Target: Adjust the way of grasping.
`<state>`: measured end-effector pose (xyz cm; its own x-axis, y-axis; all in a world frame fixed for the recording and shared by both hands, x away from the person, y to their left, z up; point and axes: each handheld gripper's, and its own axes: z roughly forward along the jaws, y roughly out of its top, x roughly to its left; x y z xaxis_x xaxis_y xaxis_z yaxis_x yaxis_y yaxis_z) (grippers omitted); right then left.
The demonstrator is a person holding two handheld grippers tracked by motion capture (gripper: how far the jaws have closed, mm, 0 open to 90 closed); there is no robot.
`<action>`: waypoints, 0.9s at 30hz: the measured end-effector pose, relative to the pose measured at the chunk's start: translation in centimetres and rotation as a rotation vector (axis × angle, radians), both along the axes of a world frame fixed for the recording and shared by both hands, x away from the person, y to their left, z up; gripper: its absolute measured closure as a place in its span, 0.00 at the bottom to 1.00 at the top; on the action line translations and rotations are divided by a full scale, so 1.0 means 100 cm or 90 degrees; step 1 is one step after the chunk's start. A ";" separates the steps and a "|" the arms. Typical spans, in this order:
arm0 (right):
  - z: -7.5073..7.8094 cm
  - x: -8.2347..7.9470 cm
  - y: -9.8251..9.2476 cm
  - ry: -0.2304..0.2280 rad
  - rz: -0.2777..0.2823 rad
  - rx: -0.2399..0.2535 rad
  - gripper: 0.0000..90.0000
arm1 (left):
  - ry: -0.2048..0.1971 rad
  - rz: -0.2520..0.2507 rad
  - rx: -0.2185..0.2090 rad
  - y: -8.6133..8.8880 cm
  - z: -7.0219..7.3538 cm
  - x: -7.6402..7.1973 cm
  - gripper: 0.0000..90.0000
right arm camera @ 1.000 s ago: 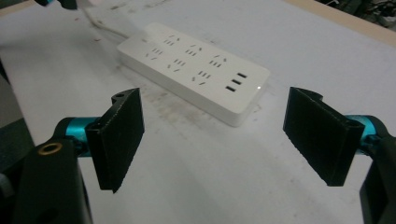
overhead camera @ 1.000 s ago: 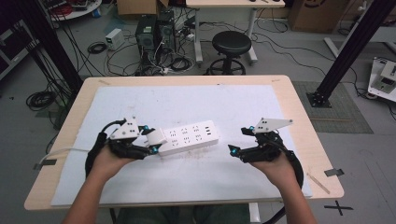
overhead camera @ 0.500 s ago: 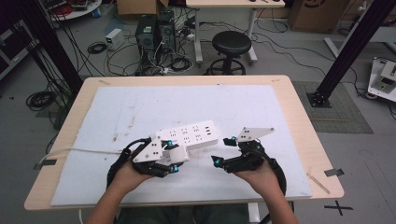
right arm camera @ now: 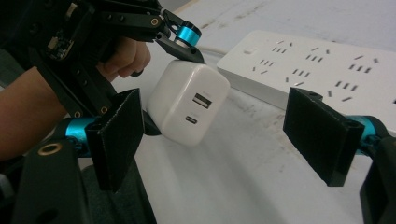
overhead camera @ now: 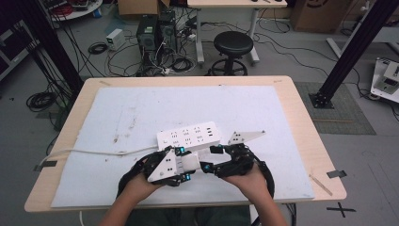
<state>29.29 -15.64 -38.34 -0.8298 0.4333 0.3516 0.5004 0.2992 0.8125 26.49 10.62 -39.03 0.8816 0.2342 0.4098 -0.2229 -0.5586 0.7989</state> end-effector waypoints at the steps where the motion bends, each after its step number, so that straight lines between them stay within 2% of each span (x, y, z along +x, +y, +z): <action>1: -0.001 0.001 0.002 0.001 0.006 0.003 0.24 | -0.003 -0.002 -0.002 -0.001 0.000 -0.001 0.47; 4: -0.004 0.002 0.007 0.013 0.014 0.009 0.23 | -0.017 -0.004 -0.003 -0.002 0.001 -0.004 0.47; 8: -0.009 0.006 0.011 0.043 0.025 0.037 0.24 | -0.023 -0.010 -0.003 -0.003 0.002 -0.006 0.47; 9: -0.009 0.006 0.011 0.043 0.025 0.037 0.24 | -0.023 -0.010 -0.003 -0.003 0.002 -0.006 0.47; 10: -0.011 0.007 0.012 0.050 0.027 0.046 0.24 | -0.029 -0.014 -0.004 -0.004 0.001 -0.007 0.47; 11: -0.013 0.010 0.015 0.074 0.042 0.068 0.24 | -0.030 -0.014 -0.001 -0.004 0.001 -0.007 0.47; 12: -0.013 0.010 0.016 0.079 0.043 0.073 0.28 | -0.035 -0.011 -0.001 -0.005 0.002 -0.008 0.47; 14: -0.014 0.011 0.016 0.079 0.050 0.076 0.28 | -0.035 -0.011 -0.001 -0.005 0.002 -0.008 0.47; 15: -0.014 0.012 0.018 0.084 0.055 0.080 0.32 | -0.032 -0.015 -0.007 -0.006 0.003 -0.008 0.47; 19: -0.014 0.012 0.018 0.092 0.058 0.080 0.35 | -0.032 -0.014 -0.009 -0.007 0.003 -0.008 0.47; 21: -0.015 0.012 0.017 0.096 0.069 0.089 0.43 | -0.039 -0.012 -0.011 -0.008 0.004 -0.008 0.47; 26: -0.016 0.012 0.018 0.107 0.078 0.091 0.50 | -0.045 -0.011 -0.009 -0.008 0.004 -0.008 0.47; 27: -0.016 0.013 0.019 0.106 0.083 0.090 0.55 | -0.047 -0.009 -0.006 -0.008 0.003 -0.008 0.47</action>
